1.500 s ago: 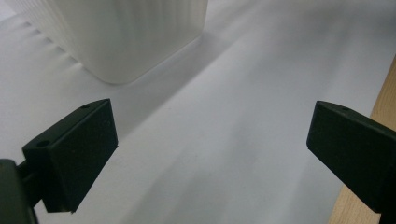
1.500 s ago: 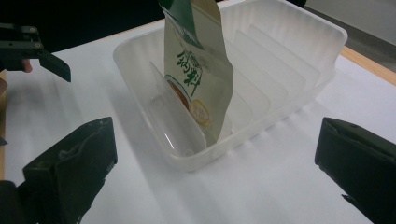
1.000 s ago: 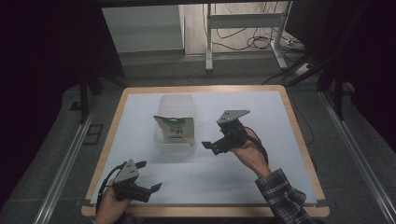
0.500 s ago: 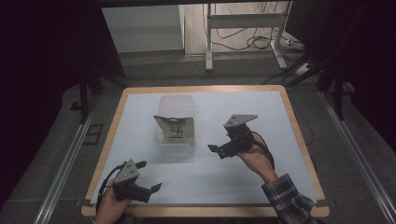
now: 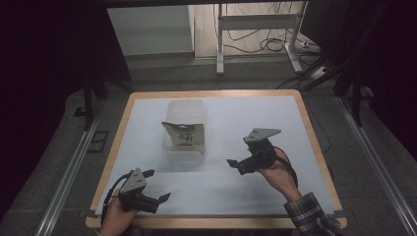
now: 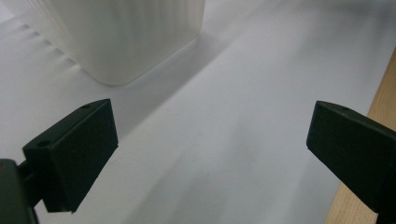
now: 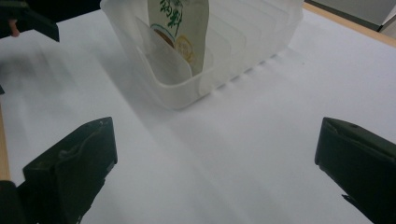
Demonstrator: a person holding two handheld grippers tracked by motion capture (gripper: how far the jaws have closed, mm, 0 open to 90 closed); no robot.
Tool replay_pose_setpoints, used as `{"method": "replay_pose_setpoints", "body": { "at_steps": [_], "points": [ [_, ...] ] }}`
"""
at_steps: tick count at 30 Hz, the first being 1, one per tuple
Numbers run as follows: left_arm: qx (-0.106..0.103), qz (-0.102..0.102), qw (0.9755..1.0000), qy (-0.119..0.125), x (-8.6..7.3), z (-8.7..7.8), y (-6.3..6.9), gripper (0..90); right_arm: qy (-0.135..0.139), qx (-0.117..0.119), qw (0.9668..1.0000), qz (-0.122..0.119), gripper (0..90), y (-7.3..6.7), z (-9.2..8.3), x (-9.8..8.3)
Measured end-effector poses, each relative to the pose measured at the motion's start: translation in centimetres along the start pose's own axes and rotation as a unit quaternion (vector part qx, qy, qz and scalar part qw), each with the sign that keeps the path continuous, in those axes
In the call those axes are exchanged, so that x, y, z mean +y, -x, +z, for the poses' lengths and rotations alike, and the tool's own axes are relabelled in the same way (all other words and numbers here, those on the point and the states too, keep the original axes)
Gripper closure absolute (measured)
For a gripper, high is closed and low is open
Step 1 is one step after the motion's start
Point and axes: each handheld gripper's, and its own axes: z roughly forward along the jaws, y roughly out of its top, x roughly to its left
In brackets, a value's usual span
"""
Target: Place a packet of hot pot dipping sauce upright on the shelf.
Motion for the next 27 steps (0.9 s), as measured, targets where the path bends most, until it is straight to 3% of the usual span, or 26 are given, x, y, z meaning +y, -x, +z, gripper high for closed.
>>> {"method": "replay_pose_setpoints", "body": {
  "at_steps": [6, 13, 27],
  "points": [
    [0.001, 0.0, 1.0, 0.0, 0.0, 0.0, 0.0, 2.1, -0.008, -0.001, 1.0, -0.001, 0.0, -0.2, -0.4, -0.9],
    [0.002, -0.003, 1.0, 0.003, 0.0, -0.1, -0.1, 2.1, 0.004, 0.0, 1.0, 0.006, 0.0, -0.4, -1.5, -1.8],
    [0.004, -0.003, 1.0, 0.002, 0.0, -0.1, 0.0, 2.0, 0.012, -0.023, 0.9995, 0.017, 0.0, -0.7, -4.5, -3.6]
  ]
}}
